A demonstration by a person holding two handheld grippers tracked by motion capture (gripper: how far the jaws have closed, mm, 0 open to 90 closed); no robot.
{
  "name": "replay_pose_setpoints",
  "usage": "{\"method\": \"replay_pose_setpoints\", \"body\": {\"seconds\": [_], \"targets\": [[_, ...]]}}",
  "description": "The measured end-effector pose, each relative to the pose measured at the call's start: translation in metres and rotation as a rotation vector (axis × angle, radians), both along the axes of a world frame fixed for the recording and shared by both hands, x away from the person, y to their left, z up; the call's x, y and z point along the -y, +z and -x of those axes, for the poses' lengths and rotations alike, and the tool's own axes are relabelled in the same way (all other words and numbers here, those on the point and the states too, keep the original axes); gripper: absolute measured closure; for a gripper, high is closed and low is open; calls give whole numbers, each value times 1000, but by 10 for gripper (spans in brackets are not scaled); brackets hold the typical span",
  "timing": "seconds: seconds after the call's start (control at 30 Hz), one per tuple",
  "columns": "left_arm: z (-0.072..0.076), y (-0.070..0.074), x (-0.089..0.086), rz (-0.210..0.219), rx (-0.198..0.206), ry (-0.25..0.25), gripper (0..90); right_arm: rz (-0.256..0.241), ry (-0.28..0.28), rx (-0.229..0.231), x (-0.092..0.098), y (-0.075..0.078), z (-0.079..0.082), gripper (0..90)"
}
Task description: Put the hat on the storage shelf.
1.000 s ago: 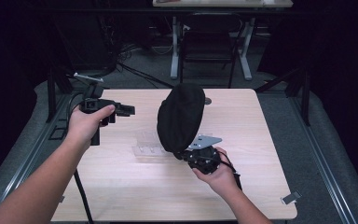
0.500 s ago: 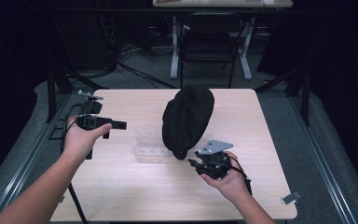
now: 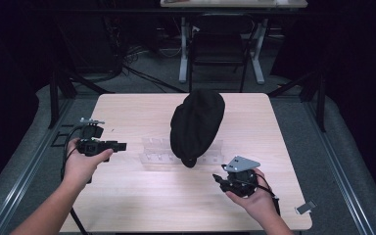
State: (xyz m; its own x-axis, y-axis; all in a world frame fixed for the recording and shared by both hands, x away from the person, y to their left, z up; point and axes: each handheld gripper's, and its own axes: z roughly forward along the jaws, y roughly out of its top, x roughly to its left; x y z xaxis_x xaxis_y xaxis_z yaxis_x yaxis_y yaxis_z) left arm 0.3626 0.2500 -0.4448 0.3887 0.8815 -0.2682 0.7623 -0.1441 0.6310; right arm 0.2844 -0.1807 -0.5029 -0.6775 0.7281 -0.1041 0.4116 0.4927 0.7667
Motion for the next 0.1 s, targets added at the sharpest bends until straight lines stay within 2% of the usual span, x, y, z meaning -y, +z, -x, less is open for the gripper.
{"method": "replay_pose_setpoints", "body": {"seconds": [0.07,0.1], "targets": [[4,-8,-3,-17,23,5,533,12,-17,42,7,0,2,486],[6,-12,-4,-19,22,7,526,8,-27,64,10,0,2,476]]}}
